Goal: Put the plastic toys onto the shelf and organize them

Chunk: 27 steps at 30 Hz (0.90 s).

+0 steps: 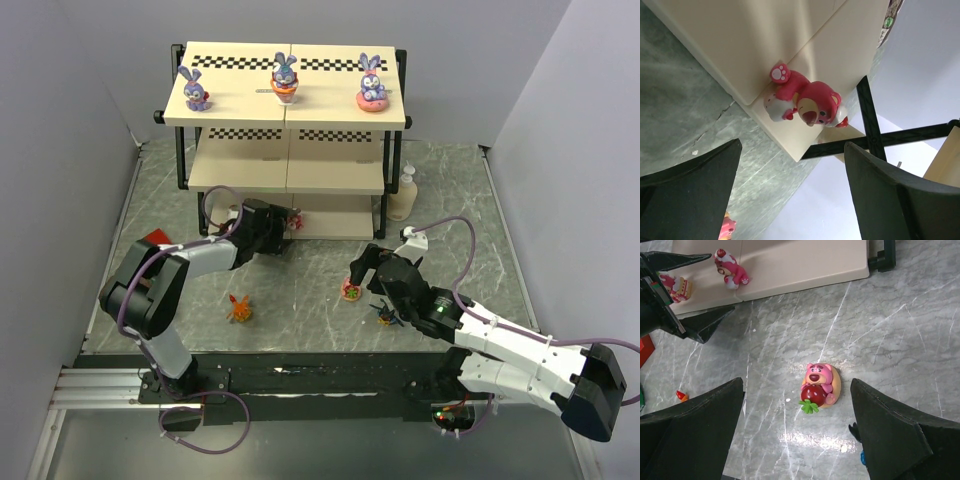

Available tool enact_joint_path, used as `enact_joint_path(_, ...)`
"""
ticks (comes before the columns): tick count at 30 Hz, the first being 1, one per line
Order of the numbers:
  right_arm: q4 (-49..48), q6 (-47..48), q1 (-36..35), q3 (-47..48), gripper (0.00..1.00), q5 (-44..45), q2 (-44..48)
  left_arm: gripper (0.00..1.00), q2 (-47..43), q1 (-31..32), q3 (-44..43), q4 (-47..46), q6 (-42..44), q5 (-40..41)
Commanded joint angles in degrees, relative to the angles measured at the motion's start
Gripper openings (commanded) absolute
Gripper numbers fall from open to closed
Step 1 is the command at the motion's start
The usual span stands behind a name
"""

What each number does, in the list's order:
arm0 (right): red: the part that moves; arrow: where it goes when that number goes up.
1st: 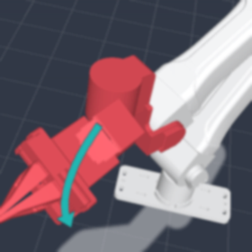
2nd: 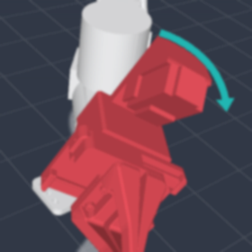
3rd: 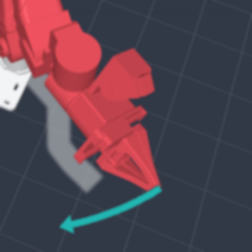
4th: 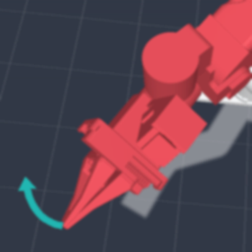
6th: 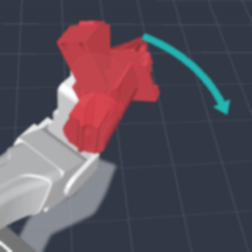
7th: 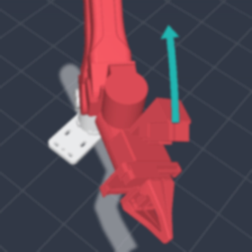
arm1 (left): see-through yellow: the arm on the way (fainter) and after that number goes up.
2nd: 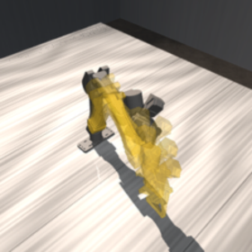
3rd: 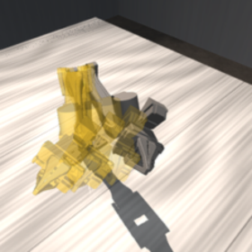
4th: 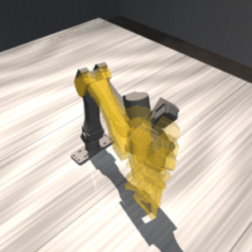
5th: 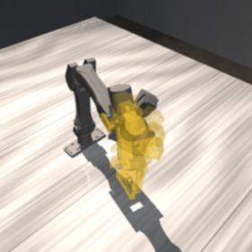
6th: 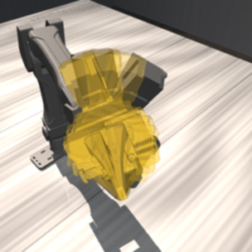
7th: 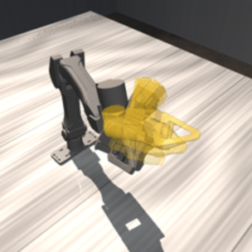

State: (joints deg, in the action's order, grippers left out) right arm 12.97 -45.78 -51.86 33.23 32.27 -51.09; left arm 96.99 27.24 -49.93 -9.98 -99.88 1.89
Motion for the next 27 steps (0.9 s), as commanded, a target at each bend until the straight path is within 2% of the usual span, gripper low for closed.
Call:
enact_joint_path(1,0.21,-0.28,0.18,0.78,0.94,0.60,0.91,0.89,-2.42,-0.17,-1.40,-0.83,1.00,1.18)
enact_joint_path(13,2.49,1.48,0.26,2.98,0.94,-1.95,-0.15,0.89,-7.25,0.70,2.02,0.48,3.63,-1.10)
enact_joint_path(17,5.39,3.93,0.35,5.17,0.94,-4.67,-1.38,0.88,-10.24,1.84,3.78,4.60,5.74,-1.45)
enact_joint_path(23,7.94,5.00,0.26,7.37,0.90,-8.27,-9.00,0.88,-19.98,2.55,12.22,7.07,7.59,-2.77)
enact_joint_path(25,8.91,3.78,0.09,8.07,0.87,-8.98,-11.04,0.88,-25.69,2.55,13.89,10.14,9.34,-2.16)
enact_joint_path(27,9.62,2.98,0.00,8.08,0.86,-9.24,-13.07,0.88,-31.84,2.55,13.81,16.97,12.93,1.70)
